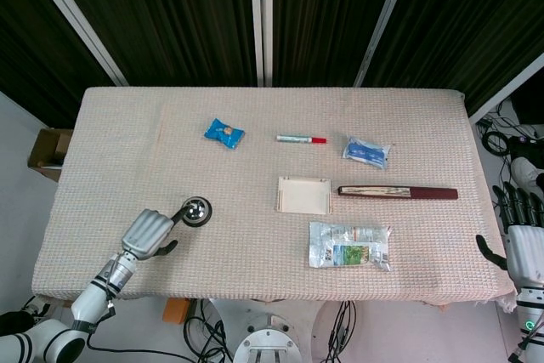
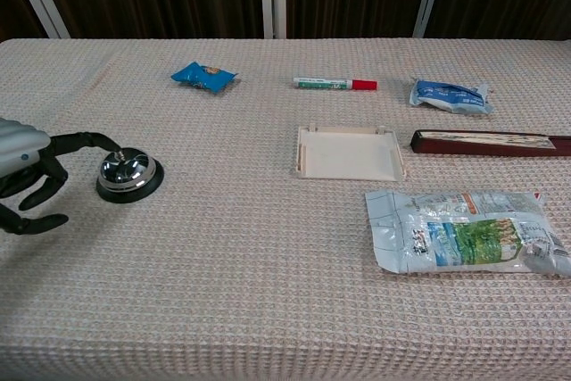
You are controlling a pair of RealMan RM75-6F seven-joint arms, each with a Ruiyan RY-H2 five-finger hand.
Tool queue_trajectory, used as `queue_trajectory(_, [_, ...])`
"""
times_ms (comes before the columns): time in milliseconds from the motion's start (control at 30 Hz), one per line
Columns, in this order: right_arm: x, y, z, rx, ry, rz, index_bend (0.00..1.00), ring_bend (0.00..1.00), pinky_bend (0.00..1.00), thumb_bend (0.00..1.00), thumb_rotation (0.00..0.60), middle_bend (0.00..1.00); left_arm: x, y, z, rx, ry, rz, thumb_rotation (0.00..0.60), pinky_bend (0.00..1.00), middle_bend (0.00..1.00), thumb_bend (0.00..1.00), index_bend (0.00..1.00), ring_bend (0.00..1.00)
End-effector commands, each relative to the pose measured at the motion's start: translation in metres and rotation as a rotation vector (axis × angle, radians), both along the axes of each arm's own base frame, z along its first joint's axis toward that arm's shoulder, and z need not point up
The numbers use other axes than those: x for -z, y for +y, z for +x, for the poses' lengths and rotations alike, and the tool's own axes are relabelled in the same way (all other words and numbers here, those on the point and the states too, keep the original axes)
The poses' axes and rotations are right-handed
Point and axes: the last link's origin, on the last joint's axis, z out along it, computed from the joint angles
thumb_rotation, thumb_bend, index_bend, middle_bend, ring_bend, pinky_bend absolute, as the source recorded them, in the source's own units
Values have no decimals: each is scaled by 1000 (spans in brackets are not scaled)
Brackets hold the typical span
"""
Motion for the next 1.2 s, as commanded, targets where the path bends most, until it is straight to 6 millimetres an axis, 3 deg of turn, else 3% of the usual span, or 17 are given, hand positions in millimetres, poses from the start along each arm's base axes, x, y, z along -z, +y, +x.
queue_trajectory(33, [0, 0, 0, 0, -1, 0, 0, 0, 0, 179, 600, 0, -5, 2, 4, 16, -27, 32, 600, 649, 740, 307, 132, 774])
queue_trajectory(400, [3, 0, -2, 5, -3, 11, 0, 0, 0, 179, 600, 0, 8, -5, -5, -16, 29, -44, 600, 649, 740, 308, 133, 774])
queue_trajectory(567, [0, 0, -1, 1, -5, 1, 0, 0, 0, 179, 600, 0, 3, -2, 1, -5, 1, -8, 600, 648, 740, 307, 132, 774])
queue_trajectory(667, [-1, 1, -1, -2, -8, -2, 0, 0, 0, 179, 600, 0, -9, -1, 6, 25, -37, 55, 600, 648, 737, 307, 132, 770])
queue_trajectory(767, [-2, 1, -1, -7, -10, -4, 0, 0, 0, 179, 600, 0, -36, -3, 7, 54, -86, 183, 600, 645, 721, 303, 132, 752])
queue_trajectory(833, [-4, 2, -1, -9, -8, -6, 0, 0, 0, 179, 600, 0, -60, -12, -4, 43, -92, 273, 600, 636, 692, 286, 132, 717])
queue_trajectory(900, [-7, 4, -2, -9, 0, -4, 0, 0, 0, 178, 600, 0, -82, -26, -24, -12, -64, 340, 600, 600, 599, 244, 132, 617])
queue_trajectory(933, [-9, 4, -3, -10, 6, -1, 0, 0, 0, 178, 600, 0, -91, -34, -36, -52, -28, 357, 594, 555, 489, 202, 126, 488])
queue_trajectory(1000, [-11, 7, -5, -16, 31, 25, 0, 0, 0, 177, 600, 0, -111, -52, -60, -134, 79, 422, 416, 391, 178, 92, 104, 165])
queue_trajectory(1067, [-12, 10, -7, -9, 50, 49, 0, 0, 0, 176, 600, 0, -122, -68, -71, -172, 94, 478, 167, 232, 4, 17, 89, 9])
queue_trajectory(1133, [-13, 14, -10, 12, 72, 72, 0, 0, 0, 176, 600, 0, -130, -86, -83, -208, 84, 512, 85, 190, 0, 1, 89, 0])
queue_trajectory(1200, [-15, 17, -11, 25, 100, 72, 0, 0, 0, 176, 600, 0, -134, -100, -89, -220, 82, 525, 67, 188, 0, 0, 88, 0])
